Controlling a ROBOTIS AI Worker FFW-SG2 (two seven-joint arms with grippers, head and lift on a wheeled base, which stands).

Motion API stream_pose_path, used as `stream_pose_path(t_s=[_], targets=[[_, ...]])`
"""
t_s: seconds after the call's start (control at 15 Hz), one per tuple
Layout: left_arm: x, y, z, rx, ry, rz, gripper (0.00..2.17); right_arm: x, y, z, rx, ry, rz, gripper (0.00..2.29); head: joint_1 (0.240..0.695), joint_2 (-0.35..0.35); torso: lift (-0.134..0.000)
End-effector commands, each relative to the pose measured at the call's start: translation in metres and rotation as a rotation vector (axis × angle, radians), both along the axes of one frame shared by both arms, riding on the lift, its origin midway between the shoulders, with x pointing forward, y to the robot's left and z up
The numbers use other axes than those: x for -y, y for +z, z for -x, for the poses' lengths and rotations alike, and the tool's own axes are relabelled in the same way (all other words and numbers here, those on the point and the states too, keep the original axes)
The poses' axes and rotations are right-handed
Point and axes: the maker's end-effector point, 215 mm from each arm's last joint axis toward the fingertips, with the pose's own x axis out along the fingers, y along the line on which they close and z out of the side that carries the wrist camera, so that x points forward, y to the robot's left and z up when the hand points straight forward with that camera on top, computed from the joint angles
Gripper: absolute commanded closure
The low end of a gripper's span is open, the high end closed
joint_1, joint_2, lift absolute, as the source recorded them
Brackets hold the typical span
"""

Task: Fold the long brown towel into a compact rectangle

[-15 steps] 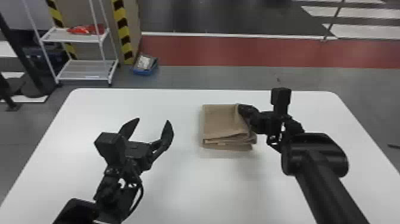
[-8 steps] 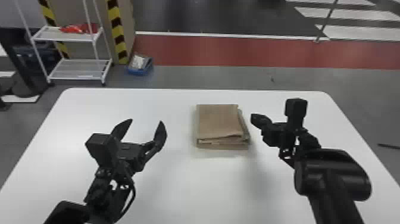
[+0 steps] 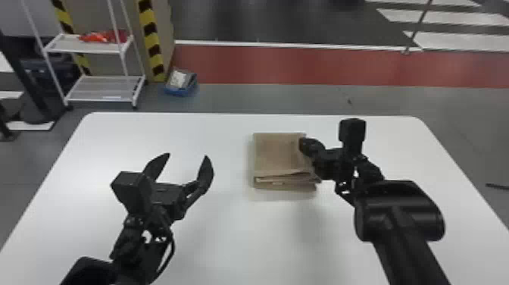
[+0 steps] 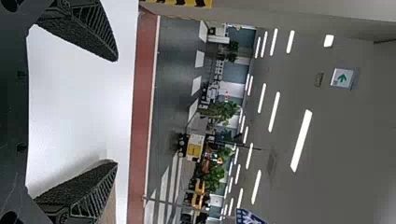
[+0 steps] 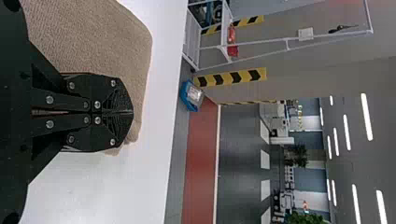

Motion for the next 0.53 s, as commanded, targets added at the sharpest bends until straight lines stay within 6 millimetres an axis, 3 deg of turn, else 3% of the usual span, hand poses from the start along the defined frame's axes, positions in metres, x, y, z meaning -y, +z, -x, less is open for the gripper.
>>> stream_pose_path(t_s=[0.0, 0.47], targets=[[-0.001, 0.0, -0.002, 0.0, 0.001, -0.001, 0.08, -0.007, -0.027, -0.007, -0.017, 0.014, 0.048, 2.2, 0.695, -0.047, -0.095], [0.006, -0.004, -0.004, -0.004, -0.009, 0.0, 0.08, 0.014, -0.042, -0.013, -0.032, -0.014, 0.111, 2.2, 0.695, -0.052, -0.095]])
